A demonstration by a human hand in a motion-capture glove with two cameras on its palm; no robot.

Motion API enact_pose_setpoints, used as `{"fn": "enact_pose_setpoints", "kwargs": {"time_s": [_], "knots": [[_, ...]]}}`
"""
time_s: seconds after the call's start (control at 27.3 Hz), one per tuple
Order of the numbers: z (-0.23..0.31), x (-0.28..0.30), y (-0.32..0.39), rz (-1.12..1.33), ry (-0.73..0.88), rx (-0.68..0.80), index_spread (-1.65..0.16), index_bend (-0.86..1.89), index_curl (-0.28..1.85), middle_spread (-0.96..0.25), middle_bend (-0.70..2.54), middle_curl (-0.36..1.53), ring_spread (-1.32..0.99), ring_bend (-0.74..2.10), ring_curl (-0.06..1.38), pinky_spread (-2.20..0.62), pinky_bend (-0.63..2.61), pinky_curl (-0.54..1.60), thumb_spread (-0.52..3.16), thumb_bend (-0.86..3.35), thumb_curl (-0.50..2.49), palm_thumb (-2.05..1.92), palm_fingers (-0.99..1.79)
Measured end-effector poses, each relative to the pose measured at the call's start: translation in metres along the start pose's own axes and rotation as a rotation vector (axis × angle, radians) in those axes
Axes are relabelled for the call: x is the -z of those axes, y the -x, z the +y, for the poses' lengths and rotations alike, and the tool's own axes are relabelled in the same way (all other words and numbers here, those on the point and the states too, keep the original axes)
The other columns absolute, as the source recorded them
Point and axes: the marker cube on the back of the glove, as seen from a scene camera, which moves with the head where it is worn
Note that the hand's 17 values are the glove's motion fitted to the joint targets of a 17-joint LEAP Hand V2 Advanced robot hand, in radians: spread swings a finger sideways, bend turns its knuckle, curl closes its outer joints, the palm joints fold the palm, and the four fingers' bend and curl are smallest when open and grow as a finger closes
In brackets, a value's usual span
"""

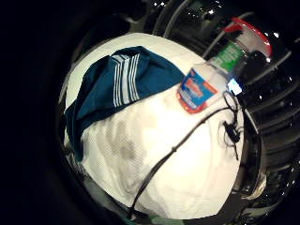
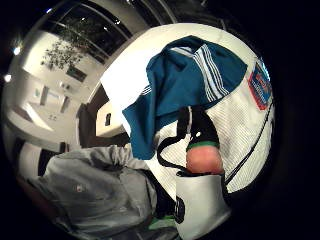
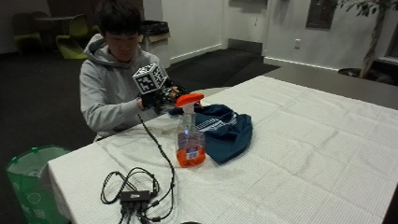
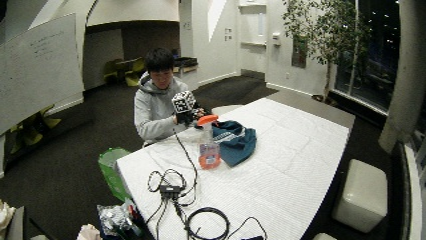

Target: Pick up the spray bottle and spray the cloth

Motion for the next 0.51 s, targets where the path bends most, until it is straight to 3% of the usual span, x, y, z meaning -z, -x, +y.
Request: {"fn": "enact_pose_setpoints", "kwargs": {"time_s": [0.51], "knots": [[0.054, 0.031, -0.094, -0.114, -0.389, -0.234, -0.35, 0.03, 0.13, -0.02, 0.26, 0.29, 0.02, 0.40, 0.27, 0.24, 0.50, 0.33, 0.99, 0.00, 0.29, 0.48, 0.17]]}}
